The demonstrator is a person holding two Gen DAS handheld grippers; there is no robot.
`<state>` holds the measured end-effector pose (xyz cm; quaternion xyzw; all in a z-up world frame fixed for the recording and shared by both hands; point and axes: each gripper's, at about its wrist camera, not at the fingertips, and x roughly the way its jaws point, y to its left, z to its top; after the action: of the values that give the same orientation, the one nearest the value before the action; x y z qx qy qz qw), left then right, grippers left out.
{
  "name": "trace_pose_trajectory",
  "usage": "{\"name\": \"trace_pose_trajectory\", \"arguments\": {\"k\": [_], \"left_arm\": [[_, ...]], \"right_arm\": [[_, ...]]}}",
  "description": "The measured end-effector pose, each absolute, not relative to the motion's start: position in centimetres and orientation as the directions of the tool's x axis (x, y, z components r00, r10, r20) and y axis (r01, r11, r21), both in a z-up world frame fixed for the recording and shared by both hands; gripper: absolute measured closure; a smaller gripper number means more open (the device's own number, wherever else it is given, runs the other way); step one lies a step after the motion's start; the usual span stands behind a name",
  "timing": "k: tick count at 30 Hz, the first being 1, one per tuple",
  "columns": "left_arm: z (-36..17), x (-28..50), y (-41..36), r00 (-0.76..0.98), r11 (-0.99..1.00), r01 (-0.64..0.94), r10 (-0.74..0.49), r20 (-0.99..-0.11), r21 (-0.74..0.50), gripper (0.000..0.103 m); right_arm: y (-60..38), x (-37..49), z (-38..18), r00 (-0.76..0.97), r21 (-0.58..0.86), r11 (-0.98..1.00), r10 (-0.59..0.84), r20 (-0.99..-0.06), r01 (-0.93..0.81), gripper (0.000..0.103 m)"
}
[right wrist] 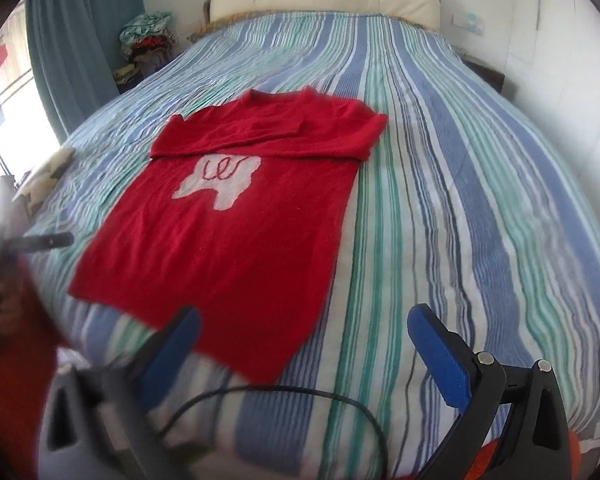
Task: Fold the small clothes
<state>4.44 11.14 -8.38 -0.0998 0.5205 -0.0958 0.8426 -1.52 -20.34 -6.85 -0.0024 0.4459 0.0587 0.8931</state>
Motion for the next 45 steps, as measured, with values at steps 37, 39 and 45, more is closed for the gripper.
{"name": "trace_pose_trajectory", "arguments": {"k": [37,39,45], "left_arm": [[-7.4,4.5,11.6,0.574,0.991,-0.001,-0.11,-0.811,-0.135,0.009],[-7.6,4.6,11.8,0.567,0.989,-0.013,-0.113,-0.816,-0.146,0.009],[-8.2,4.9,12.1,0.562,0.989,-0.033,-0.101,-0.821,-0.144,0.009]], "right_arm": [[-13.9,-2.9,-5.5,0.758,0.069,0.97,0.227,-0.611,-0.234,0.001],[-14.3,-2.9,-5.9,0.755,0.084,0.973,0.22,-0.618,-0.215,0.001],[-14.8,-2.6,-6.4,0.755,0.099,0.976,0.212,-0.621,-0.192,0.001]]}}
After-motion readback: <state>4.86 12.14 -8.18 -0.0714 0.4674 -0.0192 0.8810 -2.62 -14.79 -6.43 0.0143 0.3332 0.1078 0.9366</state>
